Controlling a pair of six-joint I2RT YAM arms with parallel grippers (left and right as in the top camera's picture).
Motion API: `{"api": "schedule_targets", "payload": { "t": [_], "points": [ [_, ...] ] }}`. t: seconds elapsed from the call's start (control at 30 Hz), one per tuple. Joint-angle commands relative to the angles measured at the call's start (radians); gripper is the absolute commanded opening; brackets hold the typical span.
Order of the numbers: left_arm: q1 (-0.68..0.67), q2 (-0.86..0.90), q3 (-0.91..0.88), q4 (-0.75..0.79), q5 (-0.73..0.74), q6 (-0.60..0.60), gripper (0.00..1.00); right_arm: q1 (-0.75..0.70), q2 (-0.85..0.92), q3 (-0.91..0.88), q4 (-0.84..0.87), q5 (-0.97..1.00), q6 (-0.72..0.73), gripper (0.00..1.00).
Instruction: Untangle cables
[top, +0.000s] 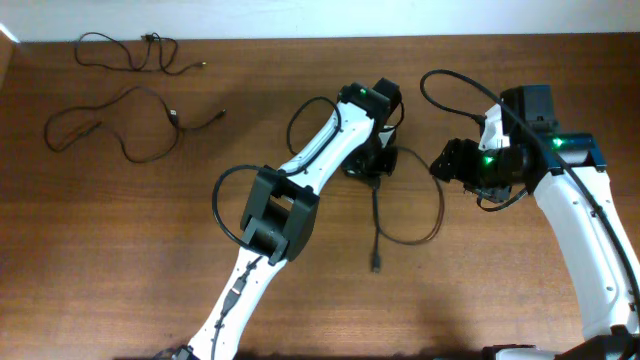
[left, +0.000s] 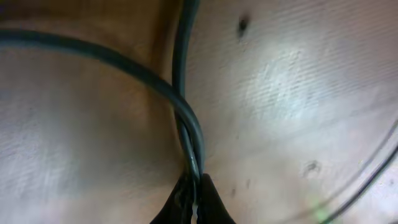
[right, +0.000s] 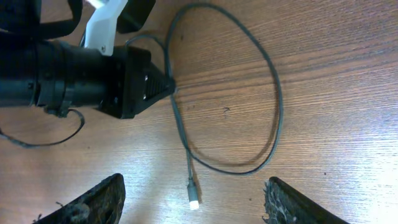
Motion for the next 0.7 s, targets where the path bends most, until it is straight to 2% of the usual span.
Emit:
{"api": "schedule_targets", "payload": {
  "t": [0.0,0.03,0.1,0.17,0.27,0.33,0.4,0.57,0.67],
  "points": [
    [0.023,-0.008,0.164,-0.108,0.024,0.08,0.0,0.002,0.006,0.003,0.004,0.02,0.008,0.73],
    [0.027,-0.011,0.22,-0.14,0.079,0.127,0.0,0.002,0.012,0.003,0.009,0.019,0.009,0.76],
    [0.034,-0.022,0.365,-0.211,0.289,0.287,0.0,0.002,0.032,0.003,0.02,0.019,0.012,0.84],
    [0.034,-0.026,0.448,-0.268,0.352,0.367,0.0,0.002,0.057,0.003,0.031,0.013,0.012,0.85],
    [0.033,-0.028,0.481,-0.288,0.353,0.372,0.0,-0.013,0.073,0.003,0.066,0.027,0.081,0.85],
    [0.038,-0.03,0.481,-0.288,0.366,0.372,0.0,-0.034,0.073,0.003,0.084,0.027,0.082,0.88],
    [0.054,-0.034,0.481,-0.288,0.459,0.372,0.0,-0.05,0.079,0.003,0.079,0.064,0.082,0.91],
    [0.089,-0.037,0.481,-0.288,0.469,0.382,0.0,-0.051,0.087,0.003,0.065,0.159,0.078,0.93],
    [0.093,-0.037,0.481,-0.288,0.519,0.382,0.0,-0.05,0.092,0.003,0.064,0.168,-0.002,0.97]
  ]
}}
